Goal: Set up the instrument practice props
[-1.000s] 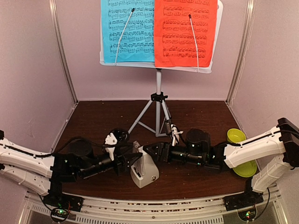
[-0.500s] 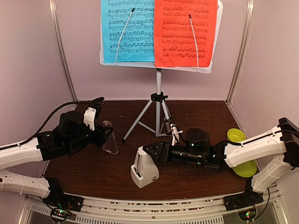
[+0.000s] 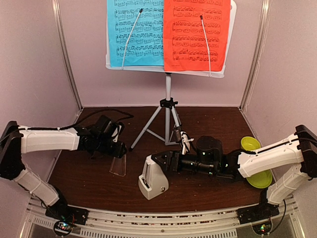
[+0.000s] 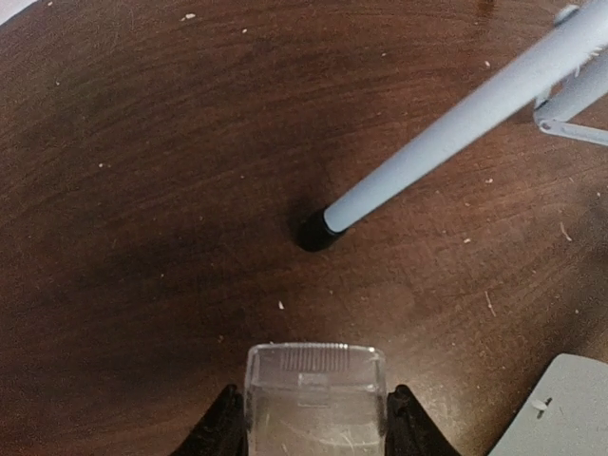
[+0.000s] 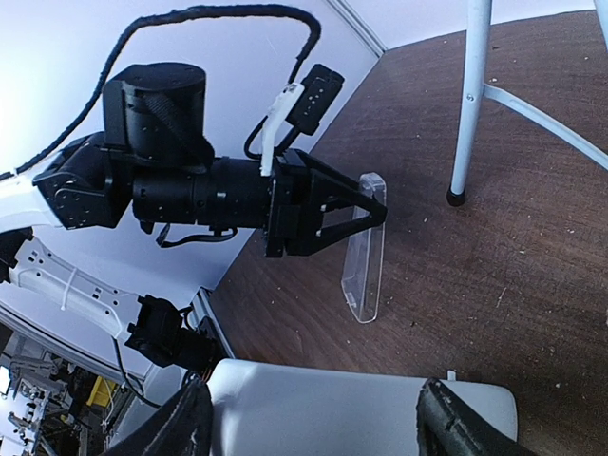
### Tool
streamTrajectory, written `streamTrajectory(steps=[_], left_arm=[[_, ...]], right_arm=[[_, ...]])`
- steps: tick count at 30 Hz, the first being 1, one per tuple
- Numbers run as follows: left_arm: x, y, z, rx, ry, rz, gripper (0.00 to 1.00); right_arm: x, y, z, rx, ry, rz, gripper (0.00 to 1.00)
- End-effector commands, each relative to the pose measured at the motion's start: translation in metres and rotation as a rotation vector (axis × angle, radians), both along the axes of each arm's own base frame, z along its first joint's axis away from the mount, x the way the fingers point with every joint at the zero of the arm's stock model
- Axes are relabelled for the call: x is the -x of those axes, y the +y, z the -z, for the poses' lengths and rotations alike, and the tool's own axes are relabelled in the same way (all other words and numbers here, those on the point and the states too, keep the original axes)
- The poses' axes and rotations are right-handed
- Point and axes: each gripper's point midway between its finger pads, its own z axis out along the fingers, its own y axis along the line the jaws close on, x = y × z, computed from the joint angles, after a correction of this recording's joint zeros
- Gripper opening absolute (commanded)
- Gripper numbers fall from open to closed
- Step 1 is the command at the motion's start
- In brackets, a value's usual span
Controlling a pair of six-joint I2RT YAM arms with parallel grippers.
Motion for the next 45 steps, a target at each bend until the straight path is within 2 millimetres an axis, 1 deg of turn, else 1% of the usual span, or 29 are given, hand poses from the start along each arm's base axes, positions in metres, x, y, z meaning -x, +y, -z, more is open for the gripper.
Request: streamTrajectory(steps=[1,3,5,7,9,12,15,16,17,21,24,25,26,29,32,37,38,39,40,43,45], left_arm=[[-0.023,-0.008,-0.005,0.049,-0.005,-0.013,0.14],[-0.030,-0.009,-0.002,0.048,0.001,-0.024,0.16],[-0.035,-0.011,0.002,0.040,0.004,-0.028,0.21],[-0.038,-0.015,0.004,0.059,0.007,-0.026,0.29],[-0.041,-0.014,0.004,0.067,0.005,-0.040,0.39],[-0.045,-0.012,-0.001,0.067,-0.014,-0.054,0.57],[-0.047,-0.009,-0.009,0.059,-0.037,-0.064,0.65],[-0.046,-0.008,-0.011,0.059,-0.042,-0.065,0.70],[-0.046,-0.007,-0.014,0.062,-0.050,-0.066,0.73],[-0.039,-0.005,-0.028,0.102,-0.084,-0.050,0.75],[-0.026,-0.001,-0.039,0.156,-0.126,-0.032,0.75],[-0.019,0.002,-0.035,0.160,-0.127,-0.024,0.75],[-0.015,0.005,-0.037,0.169,-0.138,-0.018,0.75],[0.002,0.007,-0.033,0.164,-0.157,0.016,0.74],[0.018,0.002,-0.029,0.187,-0.163,0.057,0.73],[0.034,-0.002,-0.022,0.216,-0.151,0.093,0.71],[0.036,-0.003,-0.020,0.217,-0.146,0.097,0.71],[0.037,-0.003,-0.018,0.216,-0.142,0.098,0.71],[0.038,-0.004,-0.016,0.215,-0.136,0.102,0.71],[0.043,-0.008,-0.011,0.219,-0.129,0.121,0.71],[0.046,-0.012,-0.009,0.226,-0.125,0.140,0.70]], right_arm=[[0.014,-0.034,0.096,0.335,0.109,0.001,0.74],[0.014,-0.033,0.095,0.333,0.108,0.001,0.74],[0.014,-0.032,0.095,0.333,0.107,-0.001,0.74],[0.013,-0.031,0.093,0.329,0.105,-0.003,0.74],[0.014,-0.031,0.092,0.330,0.103,-0.003,0.75],[0.013,-0.032,0.091,0.330,0.101,-0.001,0.76],[0.013,-0.031,0.089,0.328,0.098,-0.001,0.77],[0.013,-0.030,0.087,0.325,0.096,-0.002,0.78],[0.013,-0.030,0.086,0.323,0.095,-0.001,0.78],[0.012,-0.029,0.081,0.317,0.089,-0.003,0.79],[0.012,-0.027,0.077,0.310,0.081,-0.006,0.81],[0.011,-0.027,0.073,0.306,0.076,-0.006,0.82],[0.011,-0.027,0.070,0.302,0.070,-0.007,0.82],[0.011,-0.025,0.054,0.291,0.043,-0.014,0.85],[0.011,-0.025,0.031,0.267,0.003,-0.022,0.90],[0.014,-0.029,-0.006,0.239,-0.047,-0.029,0.93],[0.016,-0.031,-0.010,0.235,-0.052,-0.033,0.95],[0.018,-0.034,-0.014,0.230,-0.056,-0.035,0.99],[0.020,-0.037,-0.016,0.228,-0.060,-0.039,1.00],[0.027,-0.047,-0.017,0.241,-0.058,-0.045,1.00],[0.031,-0.055,-0.011,0.251,-0.049,-0.043,0.98]])
